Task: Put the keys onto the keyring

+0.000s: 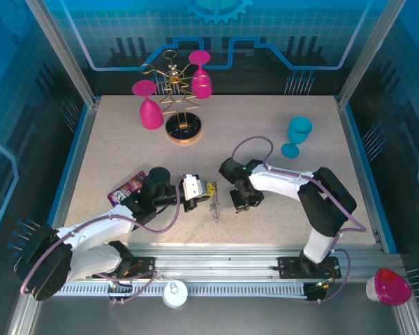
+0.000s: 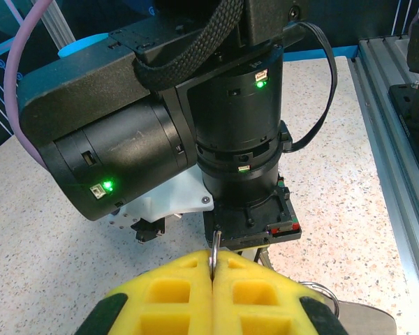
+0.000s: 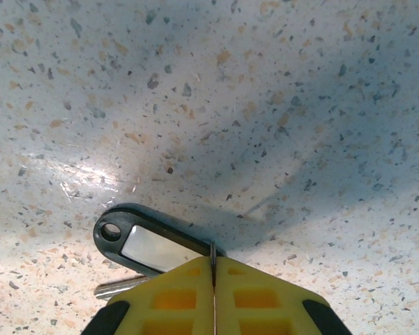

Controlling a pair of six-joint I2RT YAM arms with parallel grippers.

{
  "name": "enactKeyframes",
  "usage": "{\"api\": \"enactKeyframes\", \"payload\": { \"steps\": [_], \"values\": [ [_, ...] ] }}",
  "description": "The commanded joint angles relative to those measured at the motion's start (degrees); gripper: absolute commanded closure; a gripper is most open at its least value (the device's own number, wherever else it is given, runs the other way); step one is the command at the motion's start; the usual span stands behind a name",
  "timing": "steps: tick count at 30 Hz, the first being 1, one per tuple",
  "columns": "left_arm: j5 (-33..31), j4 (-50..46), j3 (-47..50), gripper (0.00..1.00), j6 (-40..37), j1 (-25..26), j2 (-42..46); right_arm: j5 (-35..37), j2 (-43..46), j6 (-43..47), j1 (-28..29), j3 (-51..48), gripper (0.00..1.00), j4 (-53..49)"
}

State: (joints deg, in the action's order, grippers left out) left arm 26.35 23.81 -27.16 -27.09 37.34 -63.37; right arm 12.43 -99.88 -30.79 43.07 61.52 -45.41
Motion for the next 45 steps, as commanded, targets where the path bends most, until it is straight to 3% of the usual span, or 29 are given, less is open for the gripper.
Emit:
{"api": "enactKeyframes", "payload": {
  "steps": [1, 10, 20, 25, 29, 38, 45],
  "values": [
    [1.1, 0.4, 0.1, 1.00, -0.9, 0.3, 1.4, -0.5, -0.9, 0.2, 0.0, 1.1, 0.92, -0.8],
    [1.0, 0.4, 0.1, 1.00, -0.9, 0.3, 1.3, -0.4, -1.1, 0.0, 0.0, 1.2, 0.88, -0.8],
    [1.0, 0.3, 0.1, 1.00, -1.0, 0.4, 1.3, 0.2, -0.1, 0.2, 0.0, 1.2, 1.00, -0.7],
    [0.8, 0.6, 0.2, 1.00, -1.0, 0.3, 1.6, -0.7, 6.3, 4.3, 0.0, -1.0, 1.00, 3.1],
    [0.3, 1.3, 0.5, 1.00, -1.0, 0.4, 1.8, -3.1, 17.1, 9.9, 0.0, -6.2, 1.00, 10.9],
    [-0.6, 3.0, 1.0, 1.00, -0.3, 0.3, 1.8, -21.7, 39.6, 24.3, -6.1, -15.9, 1.00, 22.2],
    [-0.8, 4.7, 1.6, 1.00, 1.0, 0.3, 2.9, -41.2, 44.1, 27.4, -11.3, -14.4, 1.00, 21.8]
  ]
}}
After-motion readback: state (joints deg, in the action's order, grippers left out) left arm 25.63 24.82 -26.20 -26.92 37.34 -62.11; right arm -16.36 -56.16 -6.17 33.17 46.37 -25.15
